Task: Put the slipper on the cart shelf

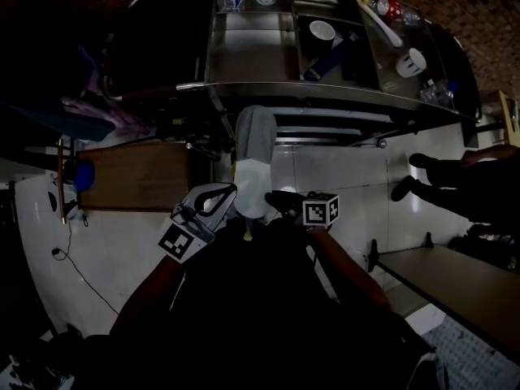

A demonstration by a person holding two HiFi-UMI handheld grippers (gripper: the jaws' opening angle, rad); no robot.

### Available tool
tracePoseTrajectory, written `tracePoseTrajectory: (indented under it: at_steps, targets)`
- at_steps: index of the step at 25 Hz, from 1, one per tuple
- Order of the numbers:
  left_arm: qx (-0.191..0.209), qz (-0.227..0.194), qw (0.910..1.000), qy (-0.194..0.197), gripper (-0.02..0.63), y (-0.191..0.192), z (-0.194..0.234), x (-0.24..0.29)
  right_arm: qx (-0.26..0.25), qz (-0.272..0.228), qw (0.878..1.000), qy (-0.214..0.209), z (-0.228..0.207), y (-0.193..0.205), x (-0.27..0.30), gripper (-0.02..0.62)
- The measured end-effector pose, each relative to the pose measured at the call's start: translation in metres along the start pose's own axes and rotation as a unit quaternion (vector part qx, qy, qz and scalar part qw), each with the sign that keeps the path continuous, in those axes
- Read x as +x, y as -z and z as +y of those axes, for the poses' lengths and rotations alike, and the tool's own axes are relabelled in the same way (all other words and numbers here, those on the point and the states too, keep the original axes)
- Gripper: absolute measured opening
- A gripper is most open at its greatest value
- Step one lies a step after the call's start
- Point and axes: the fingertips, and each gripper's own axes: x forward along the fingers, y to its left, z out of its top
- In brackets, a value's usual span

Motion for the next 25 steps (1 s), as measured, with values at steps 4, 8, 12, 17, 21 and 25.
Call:
tracePoseTrajectory:
  at_steps: [4, 8, 12, 17, 21, 25]
  targets:
    - [0.006, -0.003, 1.0, 0.002, 0.003, 0.003, 0.009, 0.001, 0.012, 0.002, 1.0, 0.011, -0.016, -0.018, 0.002, 0.035]
    - [0.0, -0.001, 1.0, 0.003, 0.003, 0.006, 0.014, 0.003, 0.03, -0.003, 0.999, 0.016, -0.028, -0.031, 0.003, 0.035]
    - [0.004, 0.0, 1.0, 0.007, 0.003, 0.008, 0.017, 0.008, 0.038, 0.004, 0.999, 0.022, -0.042, -0.041, 0.006, 0.035]
    - [-0.002, 0.005, 0.9999, 0.011, 0.003, 0.011, 0.023, 0.017, 0.042, 0.01, 0.999, 0.025, -0.059, -0.061, 0.017, 0.035]
    - [-0.004, 0.003, 0.9999, 0.009, 0.003, 0.008, 0.036, 0.027, 0.041, 0.006, 0.999, 0.034, -0.079, -0.087, 0.028, 0.035]
    - [-0.002, -0.001, 1.0, 0.006, 0.003, 0.002, 0.05, 0.034, 0.029, 0.003, 0.999, 0.046, -0.098, -0.118, 0.039, 0.035]
